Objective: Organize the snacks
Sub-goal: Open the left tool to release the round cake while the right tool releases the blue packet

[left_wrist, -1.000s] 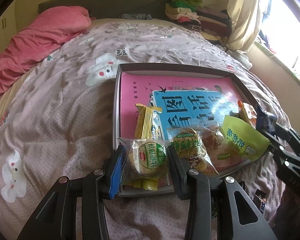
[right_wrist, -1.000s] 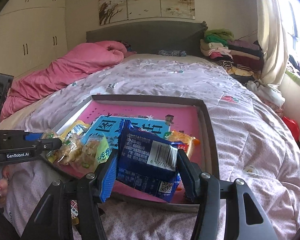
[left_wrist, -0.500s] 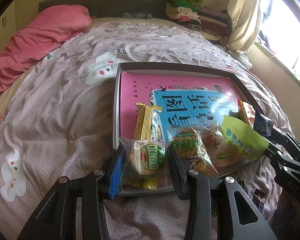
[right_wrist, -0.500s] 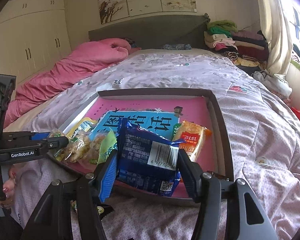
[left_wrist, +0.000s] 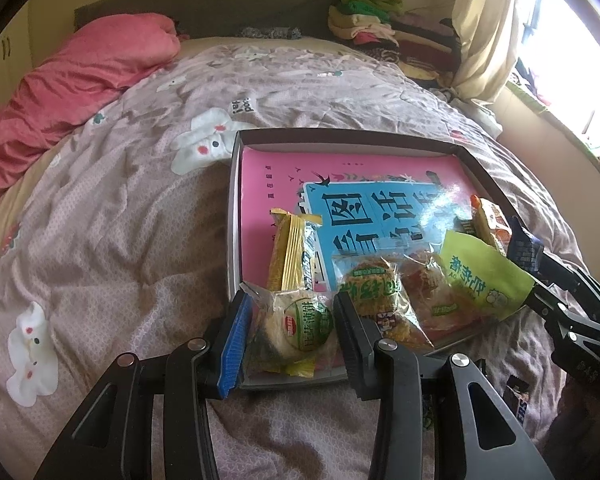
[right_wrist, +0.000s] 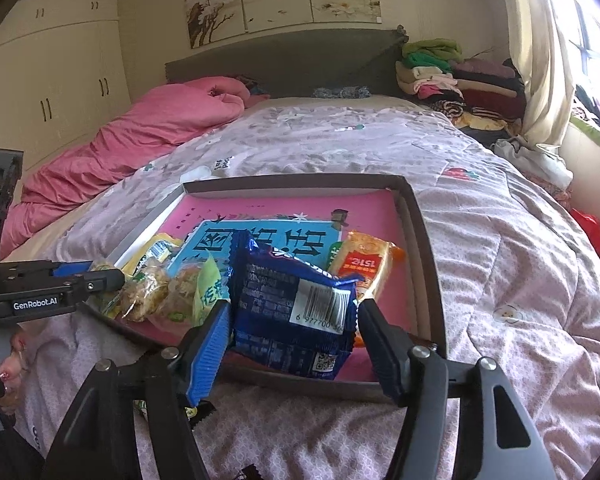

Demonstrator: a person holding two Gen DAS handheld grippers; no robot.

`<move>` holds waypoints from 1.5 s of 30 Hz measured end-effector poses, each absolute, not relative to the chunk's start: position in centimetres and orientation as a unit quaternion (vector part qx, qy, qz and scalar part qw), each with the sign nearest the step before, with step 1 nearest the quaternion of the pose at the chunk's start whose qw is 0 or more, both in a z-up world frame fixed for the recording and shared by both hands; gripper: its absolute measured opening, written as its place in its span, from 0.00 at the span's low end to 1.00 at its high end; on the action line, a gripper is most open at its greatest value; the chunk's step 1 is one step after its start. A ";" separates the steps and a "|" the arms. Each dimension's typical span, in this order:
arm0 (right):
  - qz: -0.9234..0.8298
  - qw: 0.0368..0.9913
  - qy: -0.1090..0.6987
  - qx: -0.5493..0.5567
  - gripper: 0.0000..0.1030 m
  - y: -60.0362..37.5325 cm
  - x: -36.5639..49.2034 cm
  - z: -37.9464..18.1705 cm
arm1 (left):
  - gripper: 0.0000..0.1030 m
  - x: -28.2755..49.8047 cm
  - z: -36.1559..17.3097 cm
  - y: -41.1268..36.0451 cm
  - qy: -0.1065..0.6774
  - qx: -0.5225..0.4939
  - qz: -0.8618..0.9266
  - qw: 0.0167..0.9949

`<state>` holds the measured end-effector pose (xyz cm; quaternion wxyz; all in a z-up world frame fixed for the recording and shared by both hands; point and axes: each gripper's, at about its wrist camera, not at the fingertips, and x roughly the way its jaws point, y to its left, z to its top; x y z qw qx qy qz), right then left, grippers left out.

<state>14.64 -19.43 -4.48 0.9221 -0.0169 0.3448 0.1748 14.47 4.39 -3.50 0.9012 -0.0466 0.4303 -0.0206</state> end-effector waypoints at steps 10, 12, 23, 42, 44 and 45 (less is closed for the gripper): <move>0.149 0.927 0.345 -0.010 0.63 -20.6 14.9 -4.3 | 0.47 14.2 -3.2 4.4 0.430 -0.051 -0.022 0.901; 0.149 0.927 0.344 -0.008 0.63 -20.7 14.9 -4.2 | 0.50 14.2 -3.1 4.5 0.429 -0.051 -0.023 0.901; 0.157 0.932 0.326 0.002 0.69 -20.9 14.3 -3.1 | 0.59 13.9 -2.2 4.4 0.423 -0.053 -0.023 0.904; 0.164 0.934 0.315 0.025 0.79 -21.7 13.4 -1.8 | 0.74 12.0 0.1 2.8 0.416 -0.057 -0.067 0.905; 0.166 0.934 0.314 0.028 0.80 -21.8 13.0 -1.6 | 0.75 11.9 0.1 2.7 0.419 -0.061 -0.073 0.903; 0.167 0.934 0.314 0.029 0.81 -21.8 12.9 -1.5 | 0.75 11.8 0.2 2.7 0.420 -0.062 -0.075 0.903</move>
